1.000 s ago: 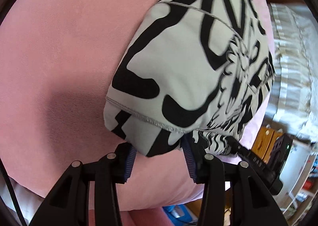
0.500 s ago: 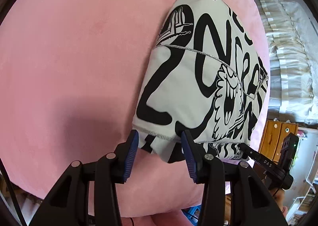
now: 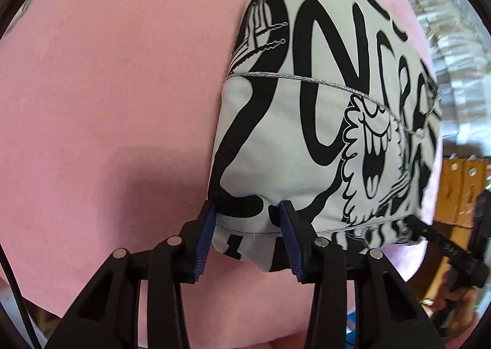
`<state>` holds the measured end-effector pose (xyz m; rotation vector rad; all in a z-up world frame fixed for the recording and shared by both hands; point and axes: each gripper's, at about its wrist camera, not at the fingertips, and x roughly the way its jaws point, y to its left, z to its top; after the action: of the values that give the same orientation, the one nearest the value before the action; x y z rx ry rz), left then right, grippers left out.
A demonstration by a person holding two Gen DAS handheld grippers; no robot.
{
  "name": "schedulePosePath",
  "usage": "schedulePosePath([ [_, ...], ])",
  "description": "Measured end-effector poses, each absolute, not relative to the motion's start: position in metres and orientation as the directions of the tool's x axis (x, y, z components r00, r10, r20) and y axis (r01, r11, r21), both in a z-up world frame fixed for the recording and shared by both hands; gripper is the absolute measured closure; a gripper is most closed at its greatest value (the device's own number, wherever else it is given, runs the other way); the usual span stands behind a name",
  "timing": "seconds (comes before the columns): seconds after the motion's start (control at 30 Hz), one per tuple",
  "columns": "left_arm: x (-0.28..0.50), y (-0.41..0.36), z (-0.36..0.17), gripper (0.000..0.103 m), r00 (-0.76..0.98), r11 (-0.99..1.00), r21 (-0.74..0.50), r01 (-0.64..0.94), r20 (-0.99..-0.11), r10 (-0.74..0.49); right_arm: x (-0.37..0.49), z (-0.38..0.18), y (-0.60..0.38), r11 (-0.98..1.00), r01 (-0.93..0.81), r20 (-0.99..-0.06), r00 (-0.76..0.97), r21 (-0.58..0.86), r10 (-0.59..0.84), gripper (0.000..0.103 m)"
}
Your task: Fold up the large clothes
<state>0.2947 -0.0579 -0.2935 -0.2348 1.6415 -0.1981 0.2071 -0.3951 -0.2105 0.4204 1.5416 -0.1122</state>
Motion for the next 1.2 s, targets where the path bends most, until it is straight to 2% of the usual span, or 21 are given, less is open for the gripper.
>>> schedulePosePath([
  [0.13,0.302,-0.047,-0.302,0.062,-0.091,0.958,-0.282,-0.061,-0.954,-0.287,0.21,-0.213,-0.387,0.926,0.339,-0.986,0.035,0.166,0.164,0.081],
  [0.3,0.305,-0.054,-0.302,0.06,-0.066,0.967,-0.251,0.032,-0.966,-0.249,0.216,-0.219,-0.378,0.943,0.307,-0.992,0.037,0.125,0.119,0.081],
  [0.37,0.307,-0.049,-0.301,0.06,-0.071,0.962,-0.273,0.026,-0.96,-0.271,0.217,-0.221,-0.375,0.946,0.306,-0.994,0.035,0.111,0.105,0.081],
  [0.63,0.309,-0.052,-0.273,0.063,-0.052,0.95,-0.294,0.106,-0.956,-0.29,0.217,-0.202,-0.389,0.924,0.32,-0.978,0.049,0.208,0.203,0.076],
  [0.77,0.315,-0.064,-0.245,0.063,-0.066,0.92,-0.355,0.166,-0.935,-0.349,0.221,-0.185,-0.397,0.905,0.349,-0.969,0.06,0.244,0.238,0.074],
  [0.83,0.32,-0.067,-0.229,0.056,-0.056,0.896,-0.394,0.203,-0.919,-0.391,0.224,-0.175,-0.402,0.896,0.357,-0.964,0.075,0.264,0.254,0.073],
  [0.9,0.329,-0.071,-0.217,0.043,-0.038,0.874,-0.43,0.225,-0.901,-0.433,0.228,-0.165,-0.408,0.887,0.357,-0.956,0.107,0.292,0.272,0.07],
  [0.93,0.332,-0.074,-0.21,0.042,-0.025,0.864,-0.445,0.234,-0.891,-0.452,0.23,-0.161,-0.412,0.883,0.355,-0.951,0.126,0.309,0.282,0.063],
  [0.97,0.337,-0.075,-0.204,0.041,-0.011,0.857,-0.456,0.241,-0.884,-0.467,0.233,-0.157,-0.415,0.878,0.345,-0.943,0.155,0.332,0.296,0.06],
  [1.07,0.355,-0.089,-0.203,0.041,0.023,0.851,-0.466,0.24,-0.874,-0.485,0.245,-0.144,-0.428,0.858,0.307,-0.901,0.273,0.413,0.336,0.059],
  [1.2,0.383,-0.095,-0.21,0.041,0.062,0.872,-0.43,0.233,-0.889,-0.455,0.278,-0.14,-0.438,0.86,0.279,-0.884,0.331,0.427,0.331,0.059],
])
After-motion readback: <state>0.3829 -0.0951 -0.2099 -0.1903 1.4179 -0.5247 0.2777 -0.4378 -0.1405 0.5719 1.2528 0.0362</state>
